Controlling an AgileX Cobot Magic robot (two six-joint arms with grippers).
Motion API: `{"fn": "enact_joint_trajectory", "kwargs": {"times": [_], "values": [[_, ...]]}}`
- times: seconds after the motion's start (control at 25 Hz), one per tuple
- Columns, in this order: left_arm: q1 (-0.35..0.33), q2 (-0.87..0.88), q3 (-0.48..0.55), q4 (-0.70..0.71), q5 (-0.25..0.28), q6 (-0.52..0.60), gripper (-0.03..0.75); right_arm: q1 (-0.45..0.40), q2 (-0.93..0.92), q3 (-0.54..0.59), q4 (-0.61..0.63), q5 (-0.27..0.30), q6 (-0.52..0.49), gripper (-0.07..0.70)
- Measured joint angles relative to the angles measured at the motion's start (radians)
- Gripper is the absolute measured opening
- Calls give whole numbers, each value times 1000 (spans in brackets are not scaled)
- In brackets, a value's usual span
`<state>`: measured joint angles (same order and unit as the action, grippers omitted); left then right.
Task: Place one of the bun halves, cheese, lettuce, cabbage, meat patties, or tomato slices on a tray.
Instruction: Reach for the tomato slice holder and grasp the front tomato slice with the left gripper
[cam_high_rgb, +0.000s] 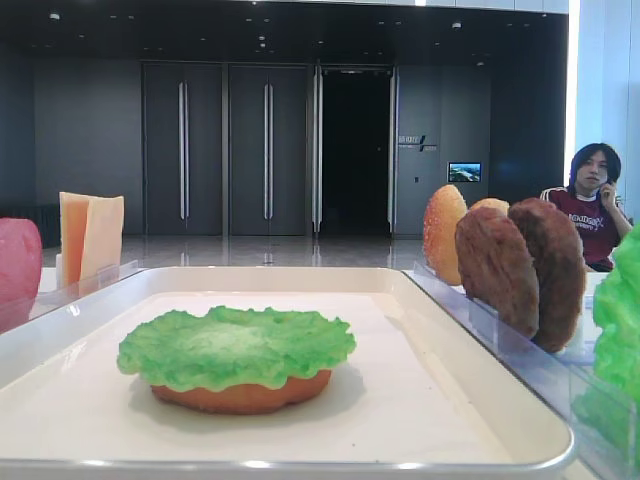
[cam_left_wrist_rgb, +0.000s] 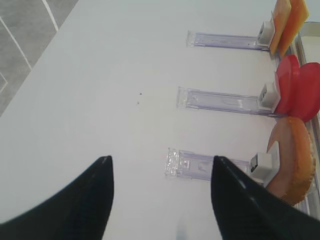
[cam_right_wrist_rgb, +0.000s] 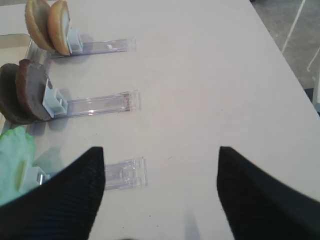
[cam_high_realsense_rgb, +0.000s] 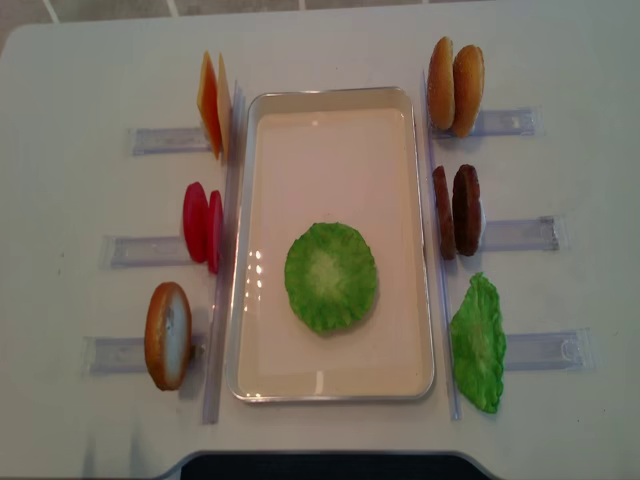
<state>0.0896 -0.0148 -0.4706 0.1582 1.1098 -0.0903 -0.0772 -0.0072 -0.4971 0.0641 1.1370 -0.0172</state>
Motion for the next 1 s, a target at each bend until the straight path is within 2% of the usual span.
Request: {"fn": "enact_joint_trajectory", "kwargs": {"times": [0.84,1.0], "values": [[0,0,0,0,0,10,468,0,0,0,0,0,0,485],[0,0,0,-40,0,14,468,0,0,0,0,0,0,485]]}}
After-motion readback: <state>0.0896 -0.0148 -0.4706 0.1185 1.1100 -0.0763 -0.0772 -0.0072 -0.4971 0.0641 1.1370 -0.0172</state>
